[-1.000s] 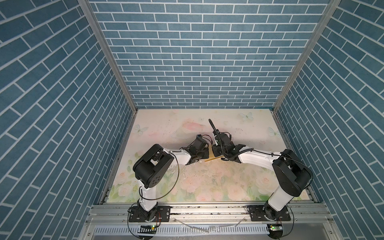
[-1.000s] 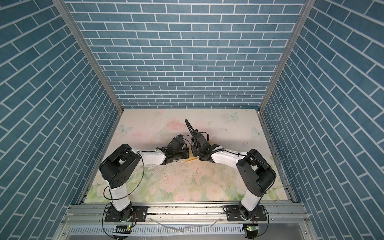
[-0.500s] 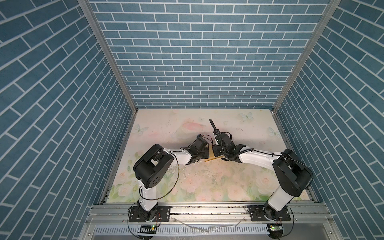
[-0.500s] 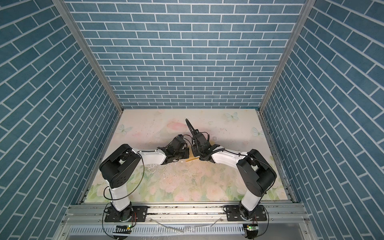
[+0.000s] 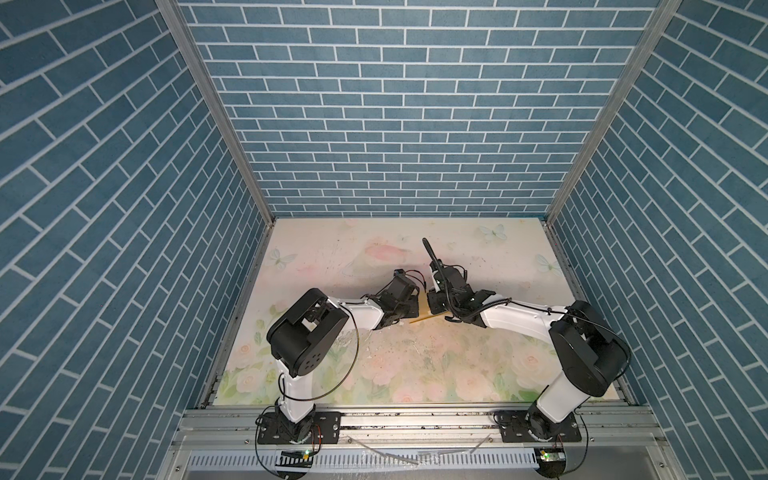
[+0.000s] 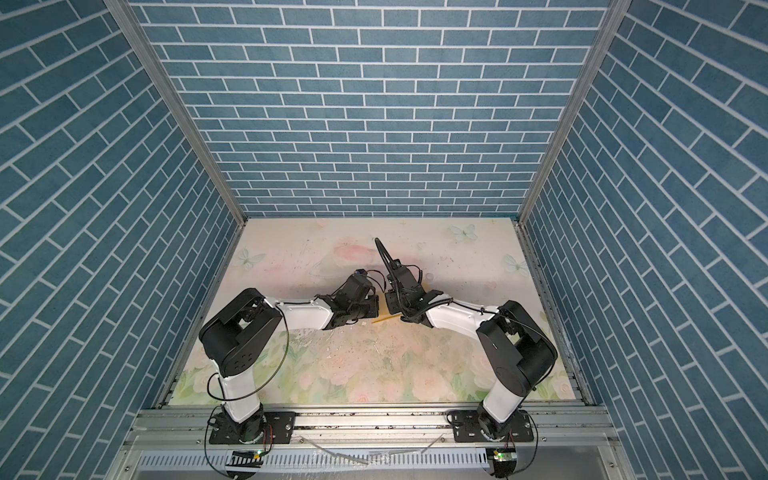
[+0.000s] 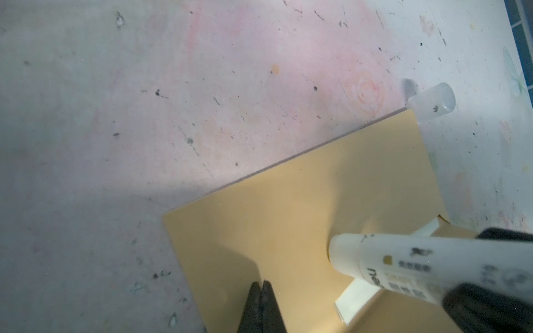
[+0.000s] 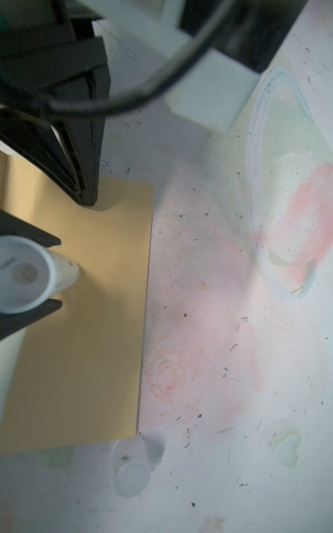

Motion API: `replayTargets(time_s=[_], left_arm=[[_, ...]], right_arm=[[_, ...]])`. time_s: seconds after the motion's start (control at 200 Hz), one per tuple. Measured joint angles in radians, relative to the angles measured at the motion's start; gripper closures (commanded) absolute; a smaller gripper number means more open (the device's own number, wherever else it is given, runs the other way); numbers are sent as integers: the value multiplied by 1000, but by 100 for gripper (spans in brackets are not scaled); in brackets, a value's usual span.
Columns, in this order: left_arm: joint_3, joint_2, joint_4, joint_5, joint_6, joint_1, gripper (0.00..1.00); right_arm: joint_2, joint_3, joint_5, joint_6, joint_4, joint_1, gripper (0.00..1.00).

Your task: Place the letter into the envelope and seal it

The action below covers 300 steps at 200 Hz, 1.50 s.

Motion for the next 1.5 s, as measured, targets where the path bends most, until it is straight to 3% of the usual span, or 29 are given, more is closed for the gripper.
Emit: replayTargets(time_s=[0.955,1.18,1.345,1.5], left_arm=[[2,3,1,-26,15,-6,100],[-3,2,8,-26,15,-6,100],[-6,1,14,-26,15,-6,100],[-8,1,16,-25,15,-6,100]], right_arm=[[-26,-6,45,25,-60,-87,100],[-105,-11,45,24,-95,-106,100],[-186,-10,25,24,-66,-110,100],[-152,-8,-24,25,-45,-105,100]])
